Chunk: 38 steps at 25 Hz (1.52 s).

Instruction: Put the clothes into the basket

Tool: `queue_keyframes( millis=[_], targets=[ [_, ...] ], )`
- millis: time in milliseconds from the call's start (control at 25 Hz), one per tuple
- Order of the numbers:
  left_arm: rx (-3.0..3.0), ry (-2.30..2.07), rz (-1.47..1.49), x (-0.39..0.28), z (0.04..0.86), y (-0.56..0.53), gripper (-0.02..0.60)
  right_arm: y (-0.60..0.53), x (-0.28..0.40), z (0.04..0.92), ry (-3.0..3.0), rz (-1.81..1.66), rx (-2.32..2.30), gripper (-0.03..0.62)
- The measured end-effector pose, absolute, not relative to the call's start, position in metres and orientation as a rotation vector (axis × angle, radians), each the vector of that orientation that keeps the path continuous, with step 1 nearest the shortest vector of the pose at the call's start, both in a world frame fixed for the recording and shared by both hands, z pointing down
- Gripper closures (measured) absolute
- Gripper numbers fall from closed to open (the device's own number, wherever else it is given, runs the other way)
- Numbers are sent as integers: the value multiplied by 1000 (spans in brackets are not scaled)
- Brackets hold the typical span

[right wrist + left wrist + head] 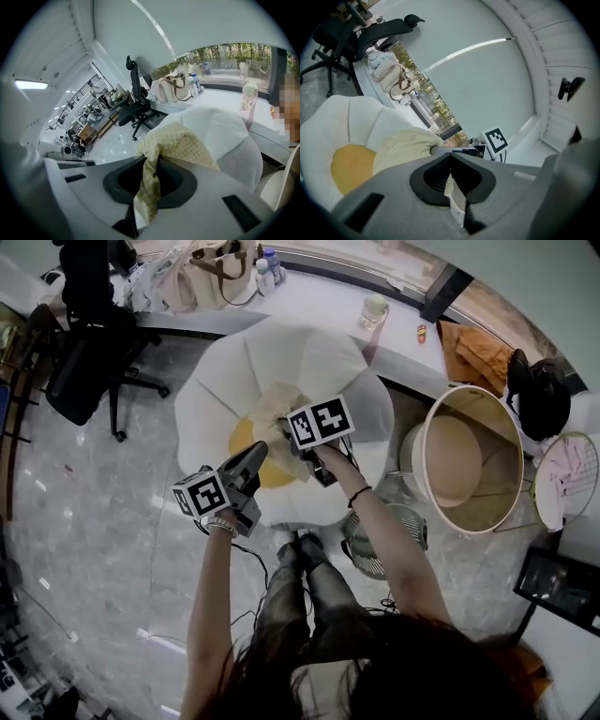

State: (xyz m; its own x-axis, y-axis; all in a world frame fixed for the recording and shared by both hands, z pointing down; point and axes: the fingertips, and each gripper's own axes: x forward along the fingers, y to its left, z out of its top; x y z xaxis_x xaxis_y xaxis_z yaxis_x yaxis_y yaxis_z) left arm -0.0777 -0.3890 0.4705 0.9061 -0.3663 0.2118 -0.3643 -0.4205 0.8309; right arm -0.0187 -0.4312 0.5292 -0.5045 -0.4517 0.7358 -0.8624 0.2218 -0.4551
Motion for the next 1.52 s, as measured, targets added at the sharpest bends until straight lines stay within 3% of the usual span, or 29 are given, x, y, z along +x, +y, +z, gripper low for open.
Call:
queue_keyframes(
  millis=[400,1520],
  targets=[
    [2068,-492,-65,-72,428,-373,571,-410,-8,488,-2063,1220,1273,537],
    [2144,-71,123,-11,392,-318,571,-333,78,438,-1897,1284,1743,537]
  ],
)
